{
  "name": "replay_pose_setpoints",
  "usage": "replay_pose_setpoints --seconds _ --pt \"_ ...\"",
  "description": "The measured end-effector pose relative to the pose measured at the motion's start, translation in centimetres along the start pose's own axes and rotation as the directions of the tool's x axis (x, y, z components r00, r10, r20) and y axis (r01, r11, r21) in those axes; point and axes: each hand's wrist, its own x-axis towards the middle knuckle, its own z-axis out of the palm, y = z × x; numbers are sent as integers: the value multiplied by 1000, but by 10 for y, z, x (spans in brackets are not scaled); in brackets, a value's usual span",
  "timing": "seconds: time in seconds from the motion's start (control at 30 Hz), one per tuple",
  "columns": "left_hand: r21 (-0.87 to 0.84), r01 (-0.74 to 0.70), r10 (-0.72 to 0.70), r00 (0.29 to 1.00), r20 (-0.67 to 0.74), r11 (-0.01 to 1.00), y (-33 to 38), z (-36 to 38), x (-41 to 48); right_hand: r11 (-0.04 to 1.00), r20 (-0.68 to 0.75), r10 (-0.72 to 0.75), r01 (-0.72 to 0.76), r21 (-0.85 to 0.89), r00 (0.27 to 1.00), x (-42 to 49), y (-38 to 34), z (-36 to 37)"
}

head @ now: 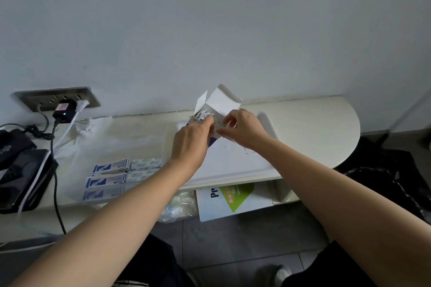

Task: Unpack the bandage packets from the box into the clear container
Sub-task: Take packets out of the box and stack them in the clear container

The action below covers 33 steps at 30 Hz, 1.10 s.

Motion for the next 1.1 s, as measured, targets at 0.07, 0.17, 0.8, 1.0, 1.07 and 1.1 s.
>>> replay_pose_setpoints --seconds 0.07,0.17,0.8,1.0,1.07,1.1 --pt "9 -51 51 999 13 999 3 1 -1 1000 2 13 -13 2 1000 0 -2 2" --pt "33 -111 111 994 7 993 6 4 -3 999 52 40 -38 -34 998 0 -6 2" --pt "-182 82 -91 995 -40 980 -15 19 9 959 -164 35 13 285 986 9 -6 2" --pt "-208 85 -97 994 -45 974 -16 23 11 943 -139 66 -16 331 988 10 -6 6" --pt "-209 87 -99 994 -47 974 -18 24 11 937 -140 69 -16 349 988 10 -7 5" --pt "-206 87 -99 994 -47 975 -18 24 11 933 -135 69 -16 360 988 10 -8 4"
